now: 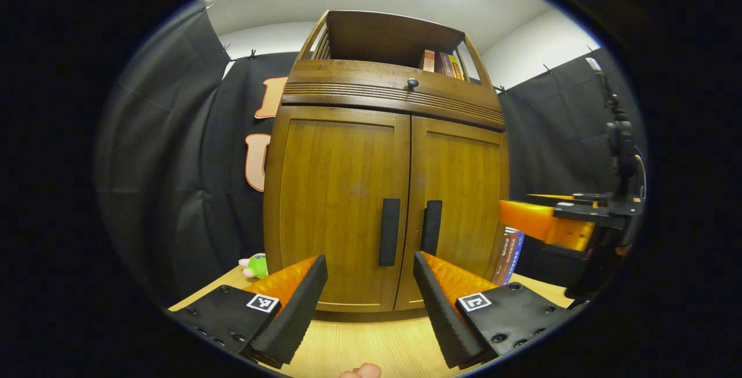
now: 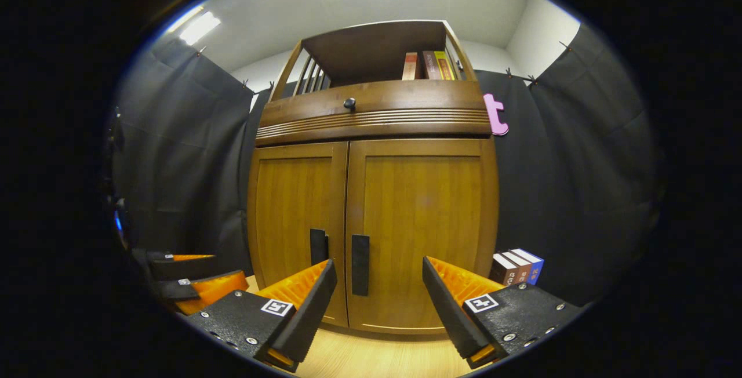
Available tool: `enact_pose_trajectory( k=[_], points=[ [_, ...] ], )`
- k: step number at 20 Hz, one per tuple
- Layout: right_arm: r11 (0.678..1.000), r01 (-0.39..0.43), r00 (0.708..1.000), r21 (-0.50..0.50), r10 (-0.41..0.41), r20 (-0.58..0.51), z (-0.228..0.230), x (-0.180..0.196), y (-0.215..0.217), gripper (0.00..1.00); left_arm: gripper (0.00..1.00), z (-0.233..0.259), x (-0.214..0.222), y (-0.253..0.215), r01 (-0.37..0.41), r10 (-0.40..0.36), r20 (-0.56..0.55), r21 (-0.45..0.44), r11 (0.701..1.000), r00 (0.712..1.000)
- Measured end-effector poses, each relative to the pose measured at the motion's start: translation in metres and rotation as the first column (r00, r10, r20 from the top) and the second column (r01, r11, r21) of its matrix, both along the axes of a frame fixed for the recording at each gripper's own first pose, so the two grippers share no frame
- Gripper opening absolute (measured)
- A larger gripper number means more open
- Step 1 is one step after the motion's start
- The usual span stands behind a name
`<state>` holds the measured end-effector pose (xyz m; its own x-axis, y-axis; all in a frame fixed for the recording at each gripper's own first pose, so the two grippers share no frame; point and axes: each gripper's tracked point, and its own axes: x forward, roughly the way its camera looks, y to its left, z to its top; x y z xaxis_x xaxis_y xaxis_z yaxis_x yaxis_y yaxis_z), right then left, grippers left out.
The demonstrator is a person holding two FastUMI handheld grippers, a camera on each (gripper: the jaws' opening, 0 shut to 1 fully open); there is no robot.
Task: Open the right door of the double-door shoe cabinet with the right hand, and open the left door with the left hand.
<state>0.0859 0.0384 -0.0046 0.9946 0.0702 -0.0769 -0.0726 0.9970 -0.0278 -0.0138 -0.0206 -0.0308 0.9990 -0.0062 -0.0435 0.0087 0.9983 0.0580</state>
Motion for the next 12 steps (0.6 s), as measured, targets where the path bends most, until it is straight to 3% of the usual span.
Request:
enact_pose_trajectory(
  k=[5, 6, 12],
  points=[
    [1.000, 0.018, 1.000, -0.002, -0.018, 0.007, -0.017, 0.067, 0.015, 0.92, 0.96, -0.002, -0.005, 0.007, -0.002, 0.002, -0.006, 0.026, 1.000, 1.000],
    [1.000, 0.024, 1.000, 0.009, -0.024, 0.003, -0.019, 0.075, 0.017, 0.92, 1.00, -0.003, -0.006, 0.007, 0.003, -0.003, -0.005, 0.025, 1.000, 1.000],
    [0.998, 0.045, 0.999, 0.032, -0.044, -0.031, -0.034, 0.120, 0.029, 0.92, 0.96, -0.009, -0.011, 0.015, 0.008, -0.008, -0.026, 0.014, 1.000, 1.000]
  ],
)
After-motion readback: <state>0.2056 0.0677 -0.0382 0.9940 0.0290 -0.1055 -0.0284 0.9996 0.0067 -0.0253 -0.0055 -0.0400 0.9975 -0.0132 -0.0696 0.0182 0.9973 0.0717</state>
